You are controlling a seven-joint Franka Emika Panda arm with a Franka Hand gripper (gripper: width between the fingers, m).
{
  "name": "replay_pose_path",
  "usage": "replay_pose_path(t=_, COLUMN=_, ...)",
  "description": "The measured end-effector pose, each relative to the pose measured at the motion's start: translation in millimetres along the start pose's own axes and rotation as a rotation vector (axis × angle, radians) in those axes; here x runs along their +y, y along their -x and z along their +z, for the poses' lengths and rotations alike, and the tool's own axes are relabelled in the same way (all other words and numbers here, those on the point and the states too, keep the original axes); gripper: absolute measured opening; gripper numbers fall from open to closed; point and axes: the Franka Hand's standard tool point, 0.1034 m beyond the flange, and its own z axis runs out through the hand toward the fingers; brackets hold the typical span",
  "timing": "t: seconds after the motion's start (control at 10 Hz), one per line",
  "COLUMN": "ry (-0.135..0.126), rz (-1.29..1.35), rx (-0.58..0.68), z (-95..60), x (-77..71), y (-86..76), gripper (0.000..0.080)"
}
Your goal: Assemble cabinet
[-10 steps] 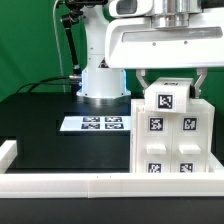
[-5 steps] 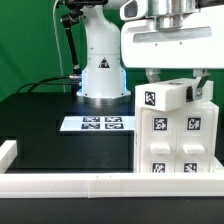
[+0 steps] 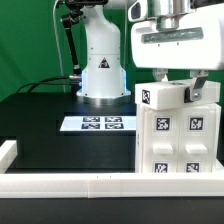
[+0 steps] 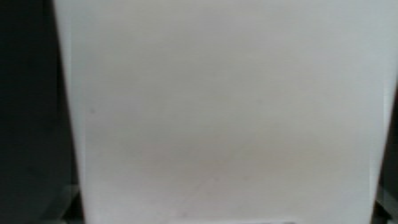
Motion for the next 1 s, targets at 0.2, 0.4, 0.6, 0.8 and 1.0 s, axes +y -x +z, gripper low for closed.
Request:
replay_pose_path(t=0.2, ry=-0.004, rz=0.166, rx=-0.009, z=0.3, x=0.1, y=0.2, gripper=0.0547)
replay_pose_path(t=0.4, ry=-0.007, rz=0.332, rx=-0.010, z=0.0, x=-0.8, y=1.5, gripper=0.0547)
replay_pose_path(t=0.6, ry=-0.011, rz=0.442, rx=-0.027, z=-0.2, x=-1.7, y=3.3, gripper=0.0547)
replay_pose_path(t=0.8, ry=-0.012, rz=0.509, rx=-0.035, z=-0.6, x=-2.2, y=3.8, gripper=0.0547)
replay_pose_path(t=1.0, ry=-0.011, rz=0.685, rx=-0.048, z=-2.3, x=-1.2, y=2.8, gripper=0.0547)
